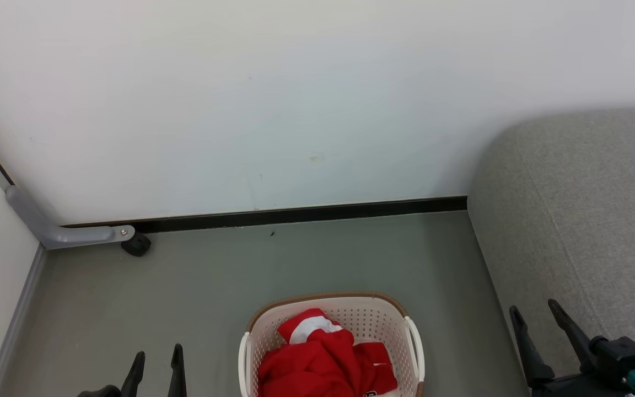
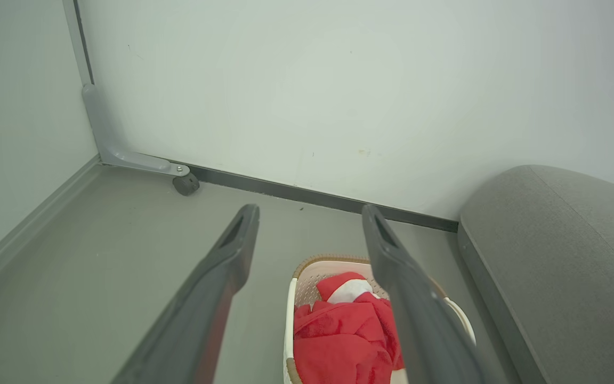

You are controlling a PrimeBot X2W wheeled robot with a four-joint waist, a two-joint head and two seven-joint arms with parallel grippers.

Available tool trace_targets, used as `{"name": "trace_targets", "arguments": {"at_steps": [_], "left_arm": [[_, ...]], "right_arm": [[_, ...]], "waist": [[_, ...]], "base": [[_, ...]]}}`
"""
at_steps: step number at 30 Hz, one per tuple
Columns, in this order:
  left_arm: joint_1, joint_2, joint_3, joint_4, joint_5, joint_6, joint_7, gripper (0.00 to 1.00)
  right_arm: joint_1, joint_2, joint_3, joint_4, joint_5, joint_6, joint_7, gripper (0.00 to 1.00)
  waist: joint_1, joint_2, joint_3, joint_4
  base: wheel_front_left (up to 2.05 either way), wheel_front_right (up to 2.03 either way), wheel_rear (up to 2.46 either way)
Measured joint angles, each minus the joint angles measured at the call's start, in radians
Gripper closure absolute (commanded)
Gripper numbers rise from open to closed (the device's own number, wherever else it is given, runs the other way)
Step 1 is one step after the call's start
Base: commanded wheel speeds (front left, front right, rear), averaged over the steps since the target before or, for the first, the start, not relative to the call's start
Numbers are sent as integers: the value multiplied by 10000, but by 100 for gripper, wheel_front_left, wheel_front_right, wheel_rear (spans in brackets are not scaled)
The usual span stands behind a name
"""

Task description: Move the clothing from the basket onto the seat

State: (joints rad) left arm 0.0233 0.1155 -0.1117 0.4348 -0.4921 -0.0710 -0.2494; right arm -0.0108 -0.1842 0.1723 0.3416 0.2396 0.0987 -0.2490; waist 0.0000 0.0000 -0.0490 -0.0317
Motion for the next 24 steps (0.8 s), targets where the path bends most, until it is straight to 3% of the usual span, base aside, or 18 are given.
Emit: {"name": "trace_targets", "arguments": {"at_steps": [24], "left_arm": [[-383,-58,-2,-546,128,-360,0,0]], "right_arm": [[-610,268,-153,-146,-278,69,-2,0]], "waist": [[1,0,1192,-359]], "base": [[0,0,0]]}}
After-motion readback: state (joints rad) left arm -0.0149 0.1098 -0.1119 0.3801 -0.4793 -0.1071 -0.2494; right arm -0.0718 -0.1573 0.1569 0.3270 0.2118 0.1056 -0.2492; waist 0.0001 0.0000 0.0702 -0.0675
